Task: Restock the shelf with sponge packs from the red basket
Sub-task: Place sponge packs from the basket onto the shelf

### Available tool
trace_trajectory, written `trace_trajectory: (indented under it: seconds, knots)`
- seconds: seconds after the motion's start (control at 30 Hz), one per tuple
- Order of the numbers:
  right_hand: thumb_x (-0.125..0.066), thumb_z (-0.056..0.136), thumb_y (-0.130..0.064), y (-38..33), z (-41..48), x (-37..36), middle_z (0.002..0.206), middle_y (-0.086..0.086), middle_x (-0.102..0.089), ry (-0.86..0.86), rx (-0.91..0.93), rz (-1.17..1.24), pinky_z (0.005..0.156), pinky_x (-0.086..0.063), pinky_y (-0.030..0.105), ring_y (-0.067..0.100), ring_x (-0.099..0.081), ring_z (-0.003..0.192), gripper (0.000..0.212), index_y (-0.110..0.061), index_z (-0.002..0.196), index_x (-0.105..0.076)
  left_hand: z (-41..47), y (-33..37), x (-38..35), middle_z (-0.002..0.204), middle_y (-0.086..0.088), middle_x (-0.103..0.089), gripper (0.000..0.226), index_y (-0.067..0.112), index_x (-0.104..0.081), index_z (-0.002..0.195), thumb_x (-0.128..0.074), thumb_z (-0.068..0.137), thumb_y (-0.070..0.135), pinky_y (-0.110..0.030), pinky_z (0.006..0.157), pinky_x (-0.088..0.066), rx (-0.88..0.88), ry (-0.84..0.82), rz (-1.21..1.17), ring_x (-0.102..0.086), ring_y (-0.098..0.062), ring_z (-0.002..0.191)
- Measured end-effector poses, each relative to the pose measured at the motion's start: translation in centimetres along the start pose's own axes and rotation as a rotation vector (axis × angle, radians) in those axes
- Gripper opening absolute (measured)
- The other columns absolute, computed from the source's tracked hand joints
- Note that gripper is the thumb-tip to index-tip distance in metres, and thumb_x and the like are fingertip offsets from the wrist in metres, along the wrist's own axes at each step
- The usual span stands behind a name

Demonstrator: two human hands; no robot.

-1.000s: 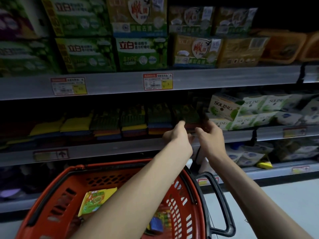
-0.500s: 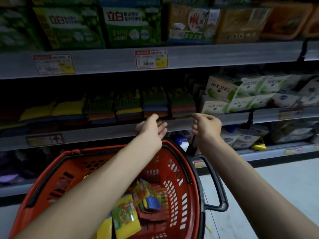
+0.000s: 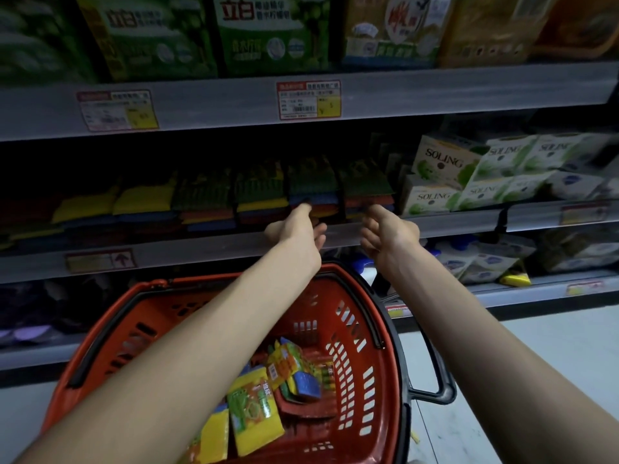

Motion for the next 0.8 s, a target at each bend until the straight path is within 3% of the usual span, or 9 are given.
trace_trajectory:
  seconds: [0.13,0.3,0.37,0.47,0.57,0.7,0.8]
  knots:
    - [-0.060,0.097,-0.002,0.1,0.6,-0.2,0.037,-0.006,-0.041,0.020,0.004,0.014,0.032,-0.017,0.019,0.005,-0.025,0.027,0.041,-0.011,0.060,-0.046,0.3,0.2,-0.1,0.085,-0.008,-0.061,0.027,0.010,-0.043,0.105,-0.068,0.096,0.012,-0.029,0.060,-0.059,-0.016,0.018,-0.006,-0.073,-0.019,0.073]
    - [-0.061,0.099,-0.005,0.3,1.3,-0.7,0.043,-0.002,-0.053,0.042,-0.012,-0.014,0.032,-0.020,0.018,0.005,-0.030,0.027,0.015,0.000,0.085,-0.061,0.2,0.5,0.0,0.079,-0.010,-0.063,0.022,0.010,-0.047,0.089,-0.068,0.095,0.008,-0.027,0.053,-0.056,-0.036,0.045,-0.031,-0.073,-0.021,0.070]
    - [-0.060,0.099,-0.005,0.4,1.5,-0.7,0.065,0.007,-0.063,0.045,0.001,-0.026,0.032,-0.021,0.019,0.004,-0.031,0.027,0.012,0.006,0.099,-0.064,0.3,0.6,0.0,0.081,-0.010,-0.063,0.025,0.012,-0.045,0.087,-0.068,0.095,0.007,-0.027,0.053,-0.056,-0.036,0.049,-0.044,-0.076,-0.022,0.074]
    - [-0.062,0.098,-0.007,0.4,1.8,-0.6,0.092,0.016,-0.069,0.075,0.022,-0.068,0.032,-0.026,0.019,0.004,-0.036,0.028,0.024,0.008,0.116,-0.066,0.2,0.8,0.0,0.079,-0.010,-0.064,0.024,0.011,-0.046,0.088,-0.069,0.094,0.007,-0.026,0.051,-0.054,-0.018,0.038,-0.058,-0.076,-0.021,0.073]
    - [-0.063,0.097,-0.008,0.4,2.0,-0.7,0.086,0.013,-0.064,0.083,0.026,-0.073,0.032,-0.026,0.018,0.003,-0.036,0.027,0.029,0.008,0.122,-0.064,0.0,0.7,0.1,0.079,-0.010,-0.068,0.023,0.008,-0.050,0.103,-0.071,0.093,0.009,-0.025,0.052,-0.054,-0.003,0.032,-0.058,-0.077,-0.018,0.072]
    - [-0.061,0.098,-0.006,0.4,2.0,-0.7,0.073,0.009,-0.059,0.057,0.028,-0.048,0.032,-0.024,0.019,0.004,-0.032,0.028,0.031,0.011,0.124,-0.061,0.1,0.6,0.4,0.075,-0.009,-0.068,0.022,0.009,-0.049,0.093,-0.071,0.094,0.011,-0.024,0.054,-0.055,-0.006,0.033,-0.039,-0.074,-0.016,0.067]
    - [-0.061,0.098,-0.006,0.3,2.0,-0.6,0.056,0.002,-0.056,0.020,0.019,-0.040,0.031,-0.022,0.018,0.004,-0.030,0.028,0.015,0.005,0.107,-0.063,0.3,0.5,0.6,0.075,-0.010,-0.069,0.025,0.011,-0.047,0.085,-0.071,0.093,0.012,-0.024,0.053,-0.054,-0.011,0.033,-0.019,-0.071,-0.014,0.059]
Point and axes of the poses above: each hand's wrist, its own z-axis towards the middle knuckle, its own x-axis out of the back of the hand, y = z × x, the point moved 1 cm from there along z, towards the middle knuckle
